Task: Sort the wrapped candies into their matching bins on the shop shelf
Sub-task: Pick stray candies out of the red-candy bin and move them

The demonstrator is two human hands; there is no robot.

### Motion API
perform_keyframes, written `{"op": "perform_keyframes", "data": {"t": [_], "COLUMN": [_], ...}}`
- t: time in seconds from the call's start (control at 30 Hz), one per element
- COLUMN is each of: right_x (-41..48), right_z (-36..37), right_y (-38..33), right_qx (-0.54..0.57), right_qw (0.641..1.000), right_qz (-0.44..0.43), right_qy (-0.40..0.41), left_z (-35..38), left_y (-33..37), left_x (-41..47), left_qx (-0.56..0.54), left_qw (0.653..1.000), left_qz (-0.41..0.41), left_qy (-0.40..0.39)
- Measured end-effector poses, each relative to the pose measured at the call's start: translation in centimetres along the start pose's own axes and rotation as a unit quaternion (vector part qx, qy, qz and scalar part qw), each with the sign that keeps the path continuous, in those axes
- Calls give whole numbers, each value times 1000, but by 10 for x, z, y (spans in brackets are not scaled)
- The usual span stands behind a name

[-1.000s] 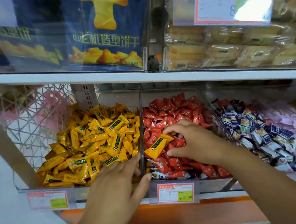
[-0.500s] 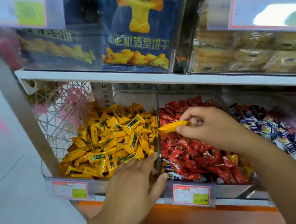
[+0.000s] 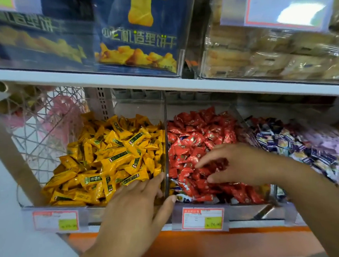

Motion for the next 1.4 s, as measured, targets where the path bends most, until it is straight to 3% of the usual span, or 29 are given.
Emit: {"op": "perform_keyframes", "data": {"t": [0.17,0.23,0.4,0.53,0.63,0.73,0.8,0.93,1.2,1.4], "right_x": [13,20,30,14,3,9,20,33,37,29], "right_z": [44,48,16,-5,4,37,56,60,54,43], "right_y": [-12,-10,12,16,-8,-34,-34,-21,-16,1], "right_qx": [-60,-78,-95,-127,-72,-13,-68,-143,-33,147], "right_qw": [991,990,983,980,973,979,983,982,993,983], "right_qz": [-118,-112,-68,-7,-115,-189,-170,-123,-112,-100], "right_qy": [14,19,140,153,189,78,31,17,11,48], "left_z": [-1,-1,-3,-2,-2,-3,-4,-3,-2,-1], "left_y": [2,3,2,2,2,2,2,2,1,0], "left_x": [0,0,-1,0,0,0,0,0,-1,0], "left_qx": [-4,-2,3,4,-1,10,6,-7,-7,-12], "left_qw": [1000,1000,1000,1000,1000,1000,1000,1000,1000,1000], "left_qz": [-6,-4,3,4,5,5,5,9,11,7], "left_qy": [-13,-15,-6,-2,-9,-8,-2,1,9,-7]}}
Point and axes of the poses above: each hand's wrist, its own x-axis towards the middle knuckle, its own z-axis out of the palm, y = z × x, the point moved 1 cm from there along x, towards the middle knuckle, and after that the axes turned 14 degrees about x, right-handed, at the moved point
